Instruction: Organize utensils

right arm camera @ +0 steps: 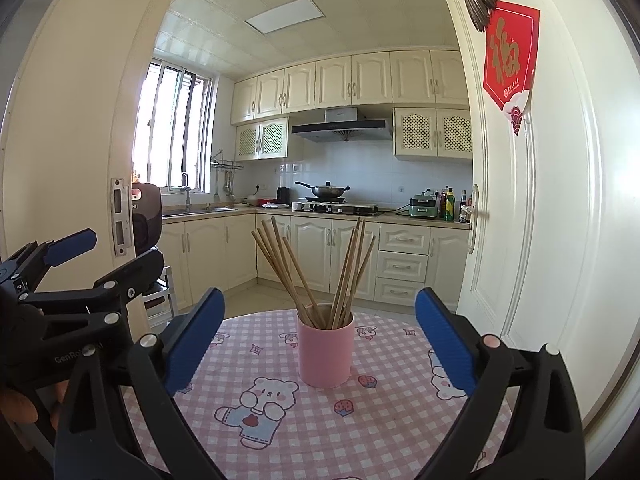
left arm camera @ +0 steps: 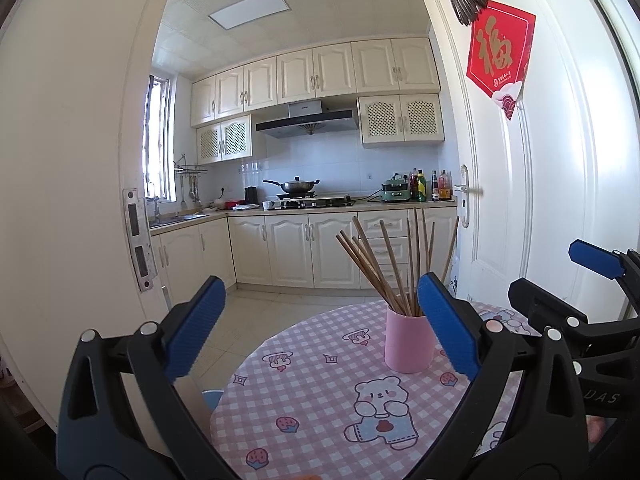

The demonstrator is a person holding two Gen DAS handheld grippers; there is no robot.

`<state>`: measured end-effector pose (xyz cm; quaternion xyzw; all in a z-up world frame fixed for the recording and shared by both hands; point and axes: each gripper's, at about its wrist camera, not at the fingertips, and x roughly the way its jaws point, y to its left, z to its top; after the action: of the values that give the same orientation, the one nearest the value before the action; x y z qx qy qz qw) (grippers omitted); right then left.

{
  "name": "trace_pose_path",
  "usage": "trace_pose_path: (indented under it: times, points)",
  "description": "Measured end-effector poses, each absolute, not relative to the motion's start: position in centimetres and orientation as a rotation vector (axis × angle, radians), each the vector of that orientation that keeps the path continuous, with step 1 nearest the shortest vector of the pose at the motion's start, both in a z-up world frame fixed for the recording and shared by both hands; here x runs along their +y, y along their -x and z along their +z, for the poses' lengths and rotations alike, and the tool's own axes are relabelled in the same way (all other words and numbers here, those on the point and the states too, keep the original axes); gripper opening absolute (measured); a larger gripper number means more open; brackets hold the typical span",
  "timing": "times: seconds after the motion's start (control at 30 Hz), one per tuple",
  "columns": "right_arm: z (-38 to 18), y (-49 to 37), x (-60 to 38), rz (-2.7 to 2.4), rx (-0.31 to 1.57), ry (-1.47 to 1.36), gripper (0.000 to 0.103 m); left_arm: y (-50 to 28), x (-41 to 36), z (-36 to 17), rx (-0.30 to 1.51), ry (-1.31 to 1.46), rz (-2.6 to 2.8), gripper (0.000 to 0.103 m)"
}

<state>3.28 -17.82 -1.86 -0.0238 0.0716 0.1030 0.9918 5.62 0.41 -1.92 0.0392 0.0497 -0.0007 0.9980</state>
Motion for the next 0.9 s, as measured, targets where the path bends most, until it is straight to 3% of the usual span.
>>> trace_pose_path:
  times: [0.9]
  points:
    - [-2.26, -3.66, -17.71, 0.199, 0.152, 0.041, 0.094, -6.27, 0.68, -2.44, 0.1, -0.084, -0.01, 0.095]
